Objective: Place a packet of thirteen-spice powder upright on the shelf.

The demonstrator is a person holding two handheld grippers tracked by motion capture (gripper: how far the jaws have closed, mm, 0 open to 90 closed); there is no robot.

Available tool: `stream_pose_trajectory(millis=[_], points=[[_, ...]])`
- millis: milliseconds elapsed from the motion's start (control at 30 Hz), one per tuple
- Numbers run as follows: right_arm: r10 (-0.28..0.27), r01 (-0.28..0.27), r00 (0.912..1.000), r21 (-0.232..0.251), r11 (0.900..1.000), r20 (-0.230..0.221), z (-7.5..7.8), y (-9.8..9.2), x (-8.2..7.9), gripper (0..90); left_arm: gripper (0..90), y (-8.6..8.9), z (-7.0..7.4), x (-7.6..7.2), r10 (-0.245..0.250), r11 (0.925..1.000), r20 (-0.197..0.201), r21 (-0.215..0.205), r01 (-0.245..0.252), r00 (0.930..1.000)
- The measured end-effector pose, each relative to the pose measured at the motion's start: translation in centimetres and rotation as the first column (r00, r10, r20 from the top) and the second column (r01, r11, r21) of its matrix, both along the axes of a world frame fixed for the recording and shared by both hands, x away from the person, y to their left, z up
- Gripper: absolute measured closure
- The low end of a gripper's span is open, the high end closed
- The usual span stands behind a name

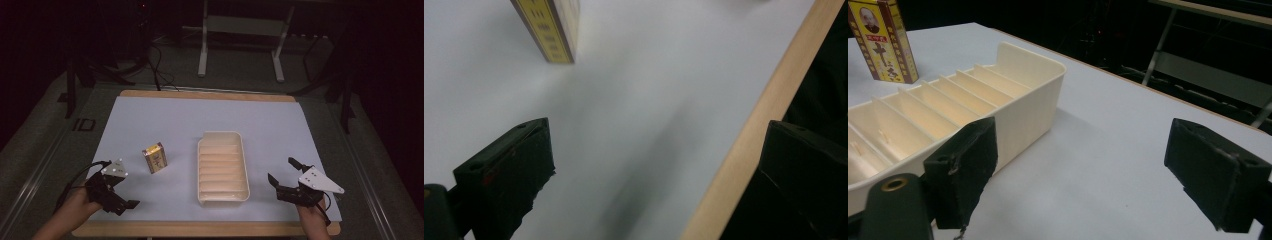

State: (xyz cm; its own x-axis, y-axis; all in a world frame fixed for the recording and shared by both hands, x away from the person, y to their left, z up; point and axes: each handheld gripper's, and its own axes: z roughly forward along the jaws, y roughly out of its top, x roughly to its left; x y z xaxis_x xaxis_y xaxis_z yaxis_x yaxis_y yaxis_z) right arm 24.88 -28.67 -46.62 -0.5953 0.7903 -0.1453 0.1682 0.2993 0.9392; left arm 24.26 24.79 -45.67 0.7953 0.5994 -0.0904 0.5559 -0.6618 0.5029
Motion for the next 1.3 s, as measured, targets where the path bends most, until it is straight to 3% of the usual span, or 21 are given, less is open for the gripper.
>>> stream_pose_trajectory(millis=[167, 333, 533, 567, 667, 767, 933, 1033, 1167, 1233, 1300], points=[[0.004, -0.004, 1.0000, -0.004, 1.000, -0.001, 0.0, 0.1, 0.0, 13.8, 1.3, -0.3, 0.4, 0.3, -0.004, 0.9970, -0.070, 0.076, 0.009, 0.9975], [0.005, -0.005, 1.0000, -0.005, 1.000, -0.003, 0.0, 0.1, 0.0, 13.8, 1.3, -0.6, 0.8, 0.8, -0.002, 0.9935, -0.147, 0.112, 0.019, 0.9892], [0.005, -0.005, 1.0000, -0.010, 1.000, 0.000, 0.0, 0.2, -0.1, 13.8, 1.3, -1.2, 1.5, 1.3, -0.015, 0.9816, -0.186, 0.184, 0.050, 0.9825], [0.003, -0.003, 1.0000, -0.010, 1.000, 0.000, 0.0, 0.1, -0.1, 13.8, 1.3, -1.2, 1.6, 1.4, -0.012, 0.9814, -0.196, 0.185, 0.049, 0.9805], [-0.011, 0.011, 0.9998, -0.010, 1.000, 0.014, 0.1, 0.1, -0.1, 13.7, 1.3, -1.1, 1.9, 1.6, -0.021, 0.9898, -0.229, 0.133, 0.052, 0.9733], [-0.017, 0.018, 0.9997, -0.010, 1.000, 0.016, 0.1, 0.0, -0.2, 13.8, 1.3, -1.0, 2.1, 2.1, 0.003, 0.9834, -0.229, 0.177, 0.039, 0.9733], [-0.011, 0.011, 0.9998, -0.009, 1.000, 0.014, 0.0, 0.1, -0.1, 13.8, 1.3, -0.8, 2.4, 2.9, -0.013, 0.9847, -0.288, 0.163, 0.063, 0.9576], [-0.002, 0.002, 0.9999, -0.001, 1.000, 0.015, 0.0, 0.2, -0.2, 13.7, 1.2, -0.8, 2.6, 3.2, -0.008, 0.9800, -0.263, 0.190, 0.060, 0.9647], [-0.002, 0.002, 0.9999, 0.009, 1.000, 0.012, 0.0, 0.2, -0.2, 13.5, 1.3, -0.7, 3.2, 3.7, -0.014, 0.9840, -0.264, 0.168, 0.060, 0.9645], [0.005, -0.006, 1.0000, 0.020, 1.000, 0.007, 0.0, 0.2, -0.2, 13.5, 1.2, -0.8, 3.5, 3.8, -0.024, 0.9796, -0.253, 0.187, 0.073, 0.9671], [0.013, -0.013, 0.9999, 0.028, 1.000, 0.001, -0.1, 0.2, -0.1, 13.5, 1.2, -0.9, 3.7, 4.0, -0.025, 0.9791, -0.265, 0.188, 0.077, 0.9639]])
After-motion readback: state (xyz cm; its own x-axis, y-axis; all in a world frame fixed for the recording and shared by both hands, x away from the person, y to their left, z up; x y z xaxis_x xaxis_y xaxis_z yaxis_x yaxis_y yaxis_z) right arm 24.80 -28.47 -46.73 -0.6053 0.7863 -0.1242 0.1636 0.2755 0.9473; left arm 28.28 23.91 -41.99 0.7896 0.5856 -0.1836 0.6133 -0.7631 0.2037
